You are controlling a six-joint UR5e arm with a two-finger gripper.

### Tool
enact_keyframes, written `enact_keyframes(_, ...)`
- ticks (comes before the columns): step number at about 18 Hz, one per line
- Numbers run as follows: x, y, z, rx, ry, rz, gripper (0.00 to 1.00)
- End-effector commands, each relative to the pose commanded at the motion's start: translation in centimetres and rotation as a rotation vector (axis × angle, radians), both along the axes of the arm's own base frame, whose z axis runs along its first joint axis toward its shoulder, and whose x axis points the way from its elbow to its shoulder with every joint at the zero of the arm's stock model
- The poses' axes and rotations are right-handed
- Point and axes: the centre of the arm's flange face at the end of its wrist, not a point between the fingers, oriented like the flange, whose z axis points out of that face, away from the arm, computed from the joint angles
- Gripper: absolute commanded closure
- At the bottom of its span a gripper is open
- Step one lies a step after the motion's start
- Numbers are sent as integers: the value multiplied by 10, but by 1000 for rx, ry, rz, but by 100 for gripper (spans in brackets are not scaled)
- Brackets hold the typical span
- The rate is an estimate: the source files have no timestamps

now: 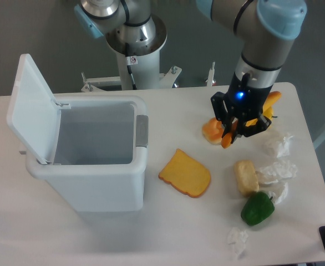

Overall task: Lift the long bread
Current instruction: 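Lift the grasped long orange bread up off the table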

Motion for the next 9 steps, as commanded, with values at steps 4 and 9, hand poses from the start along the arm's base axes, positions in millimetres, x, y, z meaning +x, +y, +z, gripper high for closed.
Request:
enact_keyframes(4, 1, 1, -1, -1, -1, -2, 74)
enact_keyframes(9, -4, -5, 0, 7, -3, 8, 74)
